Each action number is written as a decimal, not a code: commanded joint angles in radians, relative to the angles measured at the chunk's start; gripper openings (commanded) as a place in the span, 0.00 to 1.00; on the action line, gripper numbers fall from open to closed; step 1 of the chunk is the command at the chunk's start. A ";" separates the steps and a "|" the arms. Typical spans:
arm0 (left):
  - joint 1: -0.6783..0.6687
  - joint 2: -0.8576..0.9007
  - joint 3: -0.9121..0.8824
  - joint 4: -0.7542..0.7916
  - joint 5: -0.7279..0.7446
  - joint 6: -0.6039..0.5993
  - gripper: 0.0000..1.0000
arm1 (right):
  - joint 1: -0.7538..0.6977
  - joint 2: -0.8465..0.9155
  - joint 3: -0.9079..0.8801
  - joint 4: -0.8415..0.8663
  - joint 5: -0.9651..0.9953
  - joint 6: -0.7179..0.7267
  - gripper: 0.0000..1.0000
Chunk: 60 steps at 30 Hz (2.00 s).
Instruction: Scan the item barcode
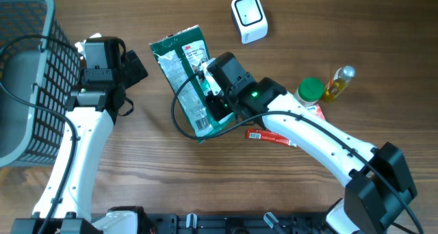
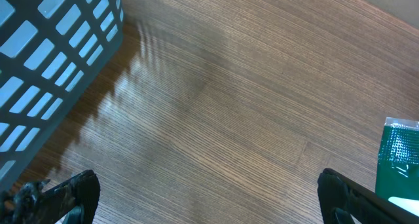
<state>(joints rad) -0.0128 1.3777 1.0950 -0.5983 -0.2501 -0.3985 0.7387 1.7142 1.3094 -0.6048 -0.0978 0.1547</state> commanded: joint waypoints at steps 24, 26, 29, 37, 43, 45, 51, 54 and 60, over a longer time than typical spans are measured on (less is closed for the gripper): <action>0.010 -0.088 0.005 0.085 0.826 -0.003 0.04 | -0.156 0.001 -0.001 0.261 -0.796 0.003 0.36; 0.036 -0.088 0.005 0.097 0.893 -0.003 0.04 | -0.213 0.001 -0.001 0.266 -0.894 0.003 0.48; 0.114 -0.087 0.005 0.132 1.111 -0.003 0.04 | -0.325 0.001 -0.001 0.291 -1.144 0.002 0.67; 0.235 -0.087 0.005 0.383 1.567 -0.195 0.04 | -0.378 0.001 -0.003 0.281 -1.299 -0.127 0.73; 0.235 -0.087 0.005 0.475 1.630 -0.272 0.04 | -0.228 0.010 -0.009 0.374 -1.299 -0.124 0.63; 0.235 -0.087 0.005 0.476 1.630 -0.272 0.04 | -0.227 0.010 -0.009 0.430 -1.313 -0.085 0.59; 0.235 -0.087 0.005 0.475 1.630 -0.272 0.04 | -0.227 0.010 -0.009 0.589 -1.341 0.066 0.42; 0.235 -0.087 0.005 0.476 1.629 -0.271 0.04 | -0.227 0.010 -0.009 0.593 -1.336 0.073 0.39; 0.236 -0.087 0.005 0.475 1.469 -0.260 0.36 | -0.227 0.012 -0.009 0.555 -1.075 -0.027 0.04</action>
<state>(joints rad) 0.2184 1.2995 1.0935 -0.1253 1.3319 -0.6609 0.5137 1.7153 1.2976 -0.0303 -1.3140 0.2138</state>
